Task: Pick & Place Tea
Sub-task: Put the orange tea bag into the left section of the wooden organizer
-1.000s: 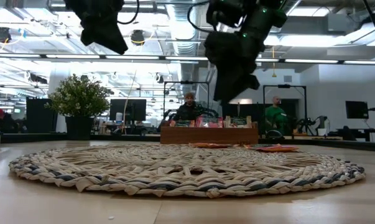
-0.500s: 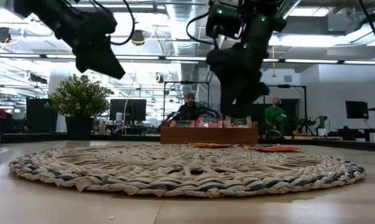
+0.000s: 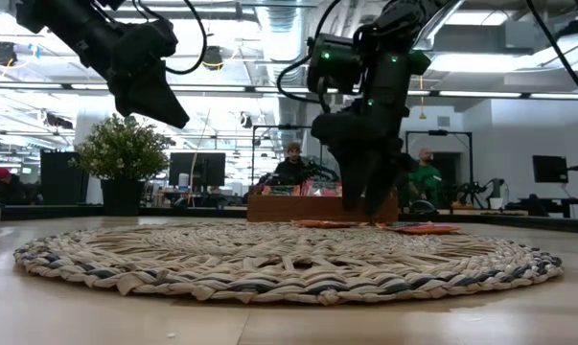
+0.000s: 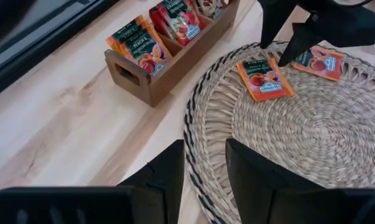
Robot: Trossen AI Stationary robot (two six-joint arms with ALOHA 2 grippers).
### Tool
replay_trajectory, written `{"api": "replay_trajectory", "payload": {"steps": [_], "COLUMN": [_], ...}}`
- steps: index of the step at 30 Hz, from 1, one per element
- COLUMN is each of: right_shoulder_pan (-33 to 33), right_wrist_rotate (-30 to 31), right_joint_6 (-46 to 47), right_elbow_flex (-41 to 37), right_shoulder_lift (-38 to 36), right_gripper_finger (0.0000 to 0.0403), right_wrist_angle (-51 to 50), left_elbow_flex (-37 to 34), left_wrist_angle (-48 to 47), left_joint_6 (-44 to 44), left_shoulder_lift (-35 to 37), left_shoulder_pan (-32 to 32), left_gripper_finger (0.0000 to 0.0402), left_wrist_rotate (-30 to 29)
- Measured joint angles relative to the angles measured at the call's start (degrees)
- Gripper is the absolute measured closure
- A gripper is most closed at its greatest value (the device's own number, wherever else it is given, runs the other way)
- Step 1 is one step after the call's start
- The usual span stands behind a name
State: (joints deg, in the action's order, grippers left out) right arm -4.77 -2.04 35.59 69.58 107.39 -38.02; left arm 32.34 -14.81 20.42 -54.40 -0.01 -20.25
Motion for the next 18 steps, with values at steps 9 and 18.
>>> {"api": "replay_trajectory", "payload": {"steps": [9,18], "right_shoulder_pan": [0.0,0.2], "right_wrist_rotate": [1.2,1.4], "right_joint_6": [1.1,2.5], "right_elbow_flex": [-0.1,0.3], "right_shoulder_lift": [2.7,4.9], "right_gripper_finger": [0.0193,0.0224], "right_wrist_angle": [0.7,0.8], "left_elbow_flex": [0.0,0.0], "left_wrist_angle": [0.0,-0.1], "left_joint_6": [-0.9,-1.1], "left_shoulder_lift": [0.0,0.0], "left_shoulder_pan": [0.0,0.0], "left_gripper_finger": [0.0292,0.0292], "left_wrist_rotate": [0.0,2.0]}}
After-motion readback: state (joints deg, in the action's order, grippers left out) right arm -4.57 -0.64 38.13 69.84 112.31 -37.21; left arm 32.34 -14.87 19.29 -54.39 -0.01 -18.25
